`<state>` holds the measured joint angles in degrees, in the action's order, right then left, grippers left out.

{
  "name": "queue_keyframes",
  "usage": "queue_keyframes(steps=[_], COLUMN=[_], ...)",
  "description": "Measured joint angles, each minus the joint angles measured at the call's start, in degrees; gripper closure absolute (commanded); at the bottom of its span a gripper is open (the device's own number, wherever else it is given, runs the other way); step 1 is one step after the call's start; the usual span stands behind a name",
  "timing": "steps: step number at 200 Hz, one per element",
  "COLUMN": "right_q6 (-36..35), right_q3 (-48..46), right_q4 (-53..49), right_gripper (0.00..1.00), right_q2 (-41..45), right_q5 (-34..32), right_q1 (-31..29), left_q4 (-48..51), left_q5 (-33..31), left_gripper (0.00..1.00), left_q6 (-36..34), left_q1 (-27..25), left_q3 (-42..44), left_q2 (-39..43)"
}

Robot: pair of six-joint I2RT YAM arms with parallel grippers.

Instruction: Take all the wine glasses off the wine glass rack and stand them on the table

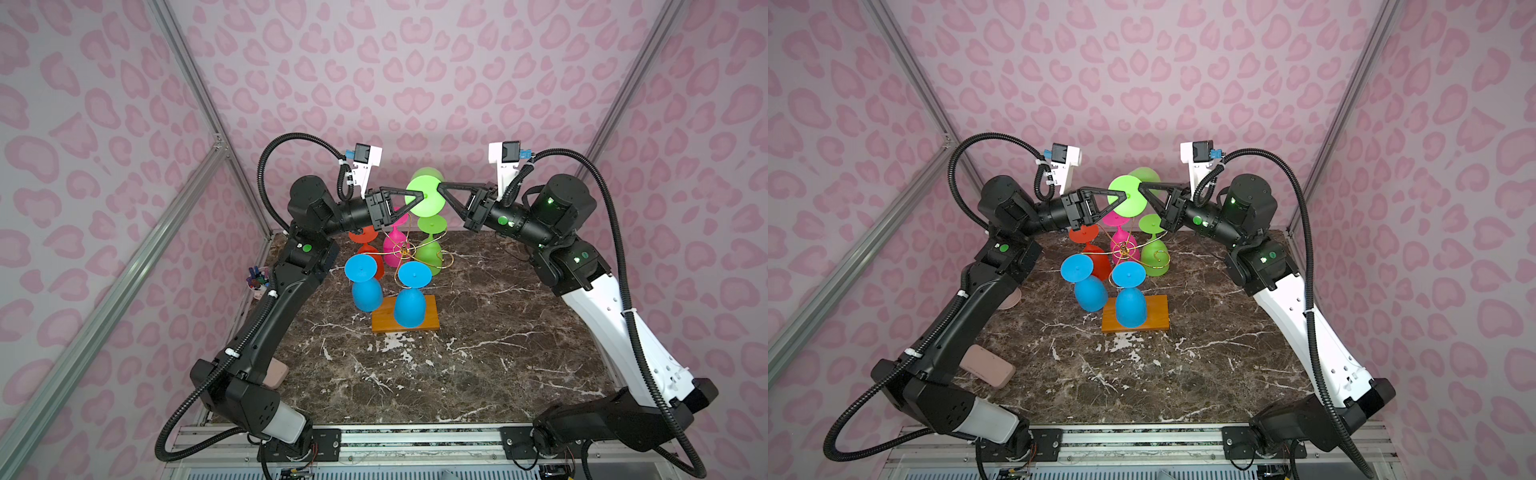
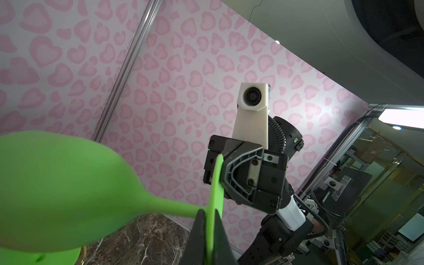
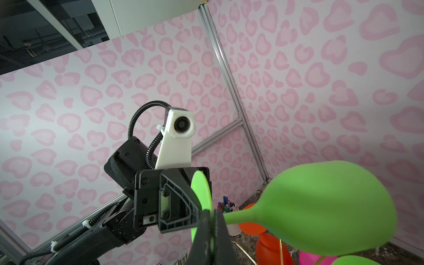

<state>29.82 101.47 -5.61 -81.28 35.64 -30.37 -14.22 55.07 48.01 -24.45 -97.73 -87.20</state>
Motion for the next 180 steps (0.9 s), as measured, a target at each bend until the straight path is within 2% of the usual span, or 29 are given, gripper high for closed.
queue_keyframes(steps=[25, 29, 50, 61, 69, 94, 117, 146, 180], right_q6=[-0.22, -0.42, -1.51, -3.08, -4.26, -9.6, -16.06, -23.8, -31.3], right_q3=[0.22, 0.22, 0.0, -0.87, -1.79, -8.22, -16.79, -25.0, -27.8], right_q4=[0.13, 0.11, -0.55, -2.1, -3.13, -3.91, -0.59, 5.57, 13.4], right_gripper=[1.0, 0.96, 0.59, 0.45, 0.4, 0.29, 0.17, 0.02, 0.01], right_q2=[0.09, 0.17, 1.11, 2.62, 3.87, 10.71, 16.87, 19.06, 15.78], right_q5=[-0.22, -0.26, -1.38, -2.08, -3.08, -7.98, -13.27, -18.05, -20.83], right_q1=[-0.17, -0.22, -0.35, -0.37, -0.37, -0.31, -0.28, -0.33, -1.66], left_q4=[-0.55, -0.63, -0.66, -0.92, -1.42, -2.12, -1.97, -2.4, -2.1], left_q5=[0.02, 0.02, -0.44, -1.55, -2.49, -5.95, -8.96, -12.7, -16.2], left_gripper=[0.97, 0.97, 0.97, 0.97, 0.97, 0.97, 0.97, 0.97, 0.97], left_q6=[1.46, 1.44, 3.39, 5.11, 6.51, 10.32, 12.13, 14.49, 18.25], left_q1=[-0.04, -0.07, -0.33, -0.37, -0.24, 0.17, 0.09, 0.11, 0.13], left_q3=[-0.28, -0.31, -0.98, -1.68, -2.03, -2.45, -2.45, -1.44, -0.09], left_q2=[0.0, 0.0, 0.02, 0.02, 0.04, 0.22, 0.94, 2.19, 2.27])
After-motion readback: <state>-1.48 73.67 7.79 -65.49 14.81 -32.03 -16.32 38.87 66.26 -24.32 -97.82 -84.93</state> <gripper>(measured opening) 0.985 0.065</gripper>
